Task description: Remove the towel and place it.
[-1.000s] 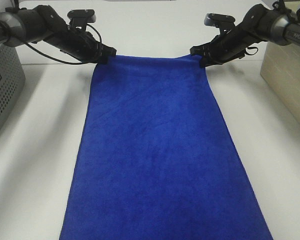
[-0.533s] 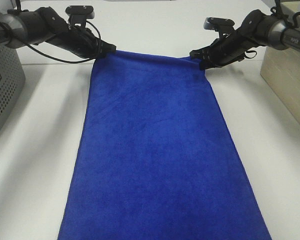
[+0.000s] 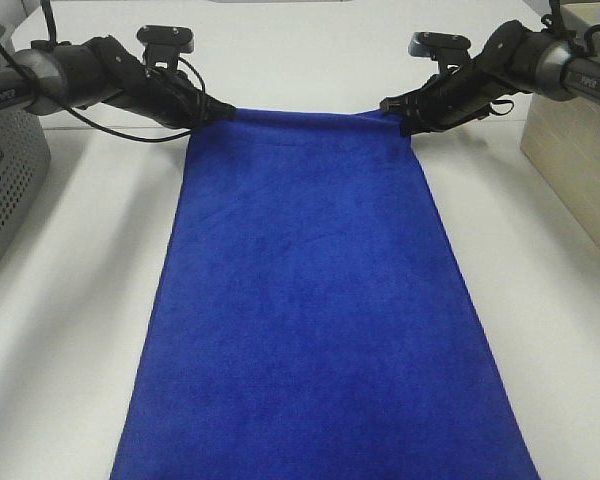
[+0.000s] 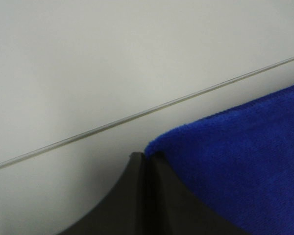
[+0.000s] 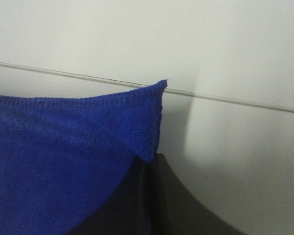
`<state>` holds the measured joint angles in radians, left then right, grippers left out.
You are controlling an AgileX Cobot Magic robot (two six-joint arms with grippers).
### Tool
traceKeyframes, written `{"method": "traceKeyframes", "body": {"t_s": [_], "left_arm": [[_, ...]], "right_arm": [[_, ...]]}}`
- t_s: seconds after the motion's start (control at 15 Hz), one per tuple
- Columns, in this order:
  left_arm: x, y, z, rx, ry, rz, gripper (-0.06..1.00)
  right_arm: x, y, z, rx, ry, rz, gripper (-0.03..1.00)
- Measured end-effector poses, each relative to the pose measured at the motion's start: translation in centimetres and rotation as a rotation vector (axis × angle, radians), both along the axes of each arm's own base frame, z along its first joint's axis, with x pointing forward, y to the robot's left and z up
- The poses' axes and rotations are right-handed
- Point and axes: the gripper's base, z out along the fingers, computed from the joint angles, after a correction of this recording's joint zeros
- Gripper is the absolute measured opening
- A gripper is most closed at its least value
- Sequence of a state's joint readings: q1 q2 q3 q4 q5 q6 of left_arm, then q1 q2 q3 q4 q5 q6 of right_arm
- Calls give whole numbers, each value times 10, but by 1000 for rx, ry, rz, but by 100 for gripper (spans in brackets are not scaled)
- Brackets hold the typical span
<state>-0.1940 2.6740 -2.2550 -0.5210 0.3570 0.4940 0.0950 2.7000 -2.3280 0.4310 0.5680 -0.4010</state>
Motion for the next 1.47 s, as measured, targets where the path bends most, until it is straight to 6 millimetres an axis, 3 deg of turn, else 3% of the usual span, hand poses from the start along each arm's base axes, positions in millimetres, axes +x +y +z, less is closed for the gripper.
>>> {"method": "traceKeyframes", "body": {"t_s": [0.27,0.47,0.6,0.87,1.0,1.2,1.47], "left_arm": [[2,1,0,1,-29,16,9],[2,1,-4,4,-25,17,17],[2,1,-6,6,-21,16,23],[4,2,-4,6,-56,35,46],[5,3,-3,6,-68,41,57],[3,1,9,2,-59,23,60],[-10,-3,74,-1,-28,-62,60]], "right_arm": [[2,0,1,7,-18,-10,3],[2,0,1,8,-19,-11,14],[2,0,0,6,-18,-9,23],[1,0,-14,15,-3,-13,60],[1,0,-12,3,-8,2,70],[-3,1,14,-5,12,44,72],[-13,2,78,-2,-21,98,72]]}}
